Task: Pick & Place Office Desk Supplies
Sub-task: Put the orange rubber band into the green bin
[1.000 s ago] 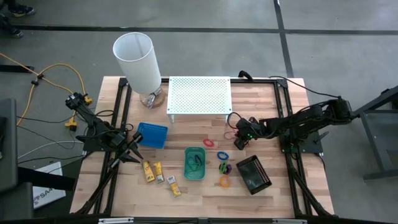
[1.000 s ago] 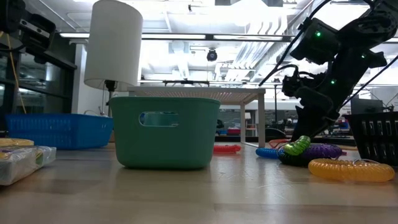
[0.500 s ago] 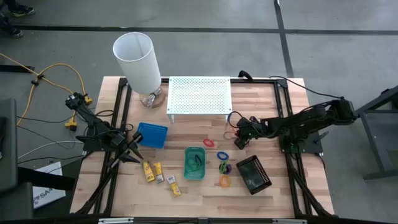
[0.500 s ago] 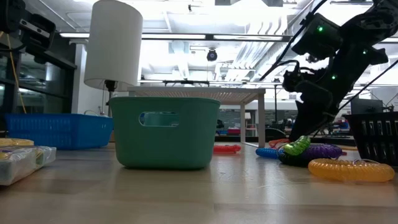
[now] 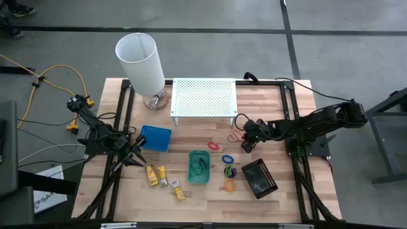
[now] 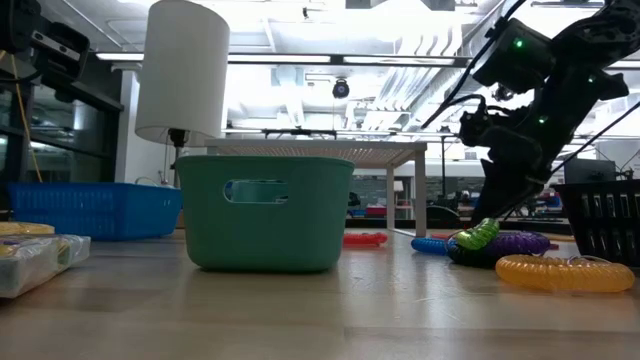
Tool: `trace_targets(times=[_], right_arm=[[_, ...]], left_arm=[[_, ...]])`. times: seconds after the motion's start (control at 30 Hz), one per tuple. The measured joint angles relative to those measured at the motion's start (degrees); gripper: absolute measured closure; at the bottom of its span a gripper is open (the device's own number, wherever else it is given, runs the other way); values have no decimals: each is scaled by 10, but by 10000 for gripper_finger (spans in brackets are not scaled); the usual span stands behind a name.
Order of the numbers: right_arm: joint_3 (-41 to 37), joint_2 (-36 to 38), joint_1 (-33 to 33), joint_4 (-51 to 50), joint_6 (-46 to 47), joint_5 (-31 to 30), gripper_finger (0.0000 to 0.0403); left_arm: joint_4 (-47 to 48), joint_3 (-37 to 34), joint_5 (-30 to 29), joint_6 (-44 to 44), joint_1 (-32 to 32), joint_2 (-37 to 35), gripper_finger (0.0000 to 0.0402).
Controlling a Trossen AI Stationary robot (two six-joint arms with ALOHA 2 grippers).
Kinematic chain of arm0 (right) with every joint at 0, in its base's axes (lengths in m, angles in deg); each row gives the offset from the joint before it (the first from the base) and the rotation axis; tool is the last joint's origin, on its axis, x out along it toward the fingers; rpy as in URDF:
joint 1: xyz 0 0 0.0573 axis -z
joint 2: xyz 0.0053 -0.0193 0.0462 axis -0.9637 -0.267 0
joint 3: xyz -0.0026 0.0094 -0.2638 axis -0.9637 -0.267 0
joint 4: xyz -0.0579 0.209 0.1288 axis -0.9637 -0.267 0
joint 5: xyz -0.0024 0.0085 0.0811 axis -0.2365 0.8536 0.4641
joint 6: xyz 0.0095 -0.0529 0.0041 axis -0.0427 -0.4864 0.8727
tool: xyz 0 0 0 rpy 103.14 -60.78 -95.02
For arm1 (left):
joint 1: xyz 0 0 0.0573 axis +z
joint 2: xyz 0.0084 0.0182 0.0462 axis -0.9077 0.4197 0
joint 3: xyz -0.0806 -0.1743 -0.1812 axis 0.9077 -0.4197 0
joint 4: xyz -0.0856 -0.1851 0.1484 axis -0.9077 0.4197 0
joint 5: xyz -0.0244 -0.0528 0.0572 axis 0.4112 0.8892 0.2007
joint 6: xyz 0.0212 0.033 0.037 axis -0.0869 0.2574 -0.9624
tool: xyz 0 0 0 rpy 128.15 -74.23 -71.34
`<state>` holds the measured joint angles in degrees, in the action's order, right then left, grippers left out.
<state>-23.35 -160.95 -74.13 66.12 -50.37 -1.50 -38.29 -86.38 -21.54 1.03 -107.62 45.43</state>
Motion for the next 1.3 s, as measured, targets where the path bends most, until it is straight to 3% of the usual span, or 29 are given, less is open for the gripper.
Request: trace_targets(times=[0.5, 1.3], right_arm=[[0, 0, 0, -26, 101, -8, 336], [0, -43, 0, 18, 121, 1, 337]], left_arm=[[0, 0, 0, 0, 0, 0, 323], [0, 0, 0, 0, 0, 0, 323]])
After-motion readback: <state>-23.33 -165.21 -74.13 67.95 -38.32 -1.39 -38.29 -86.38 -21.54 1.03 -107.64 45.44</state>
